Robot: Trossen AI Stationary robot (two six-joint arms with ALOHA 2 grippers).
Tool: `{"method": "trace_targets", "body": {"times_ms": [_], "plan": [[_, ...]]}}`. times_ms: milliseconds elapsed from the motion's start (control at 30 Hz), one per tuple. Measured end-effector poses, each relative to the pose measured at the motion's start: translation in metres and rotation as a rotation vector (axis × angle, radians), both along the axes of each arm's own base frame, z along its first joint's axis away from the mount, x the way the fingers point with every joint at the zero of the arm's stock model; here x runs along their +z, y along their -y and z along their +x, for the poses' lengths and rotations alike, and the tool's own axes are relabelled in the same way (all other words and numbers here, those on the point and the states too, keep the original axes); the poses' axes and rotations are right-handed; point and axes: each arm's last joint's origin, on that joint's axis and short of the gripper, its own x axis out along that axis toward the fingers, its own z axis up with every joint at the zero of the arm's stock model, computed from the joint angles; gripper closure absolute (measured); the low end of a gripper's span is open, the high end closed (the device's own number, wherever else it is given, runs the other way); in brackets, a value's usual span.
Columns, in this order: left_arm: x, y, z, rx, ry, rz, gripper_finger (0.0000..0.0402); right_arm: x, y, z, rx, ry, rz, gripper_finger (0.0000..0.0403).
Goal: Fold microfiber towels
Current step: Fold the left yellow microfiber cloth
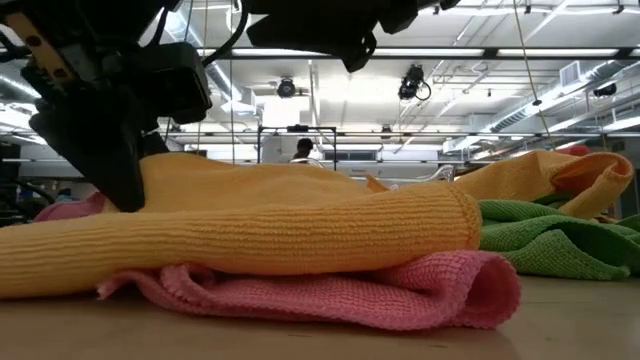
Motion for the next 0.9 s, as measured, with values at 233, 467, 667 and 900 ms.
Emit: {"method": "trace_targets", "body": {"times_ms": [233, 467, 667, 900], "plan": [[0.018, 0.014, -0.001, -0.010, -0.089, 0.070, 0.0387, -0.008, -0.011, -0.002, -0.004, -0.005, 0.031, 0.0228], [0.042, 0.023, 0.000, -0.018, -0.239, 0.174, 0.0387, -0.016, -0.018, -0.004, -0.017, -0.017, 0.030, 0.0228], [0.058, 0.026, 0.003, -0.021, -0.276, 0.190, 0.0380, -0.031, -0.019, 0.001, -0.038, -0.036, 0.009, 0.0228], [0.064, 0.024, 0.009, 0.033, -0.256, 0.179, 0.0382, -0.059, -0.010, 0.015, -0.071, -0.090, -0.061, 0.0228]]}}
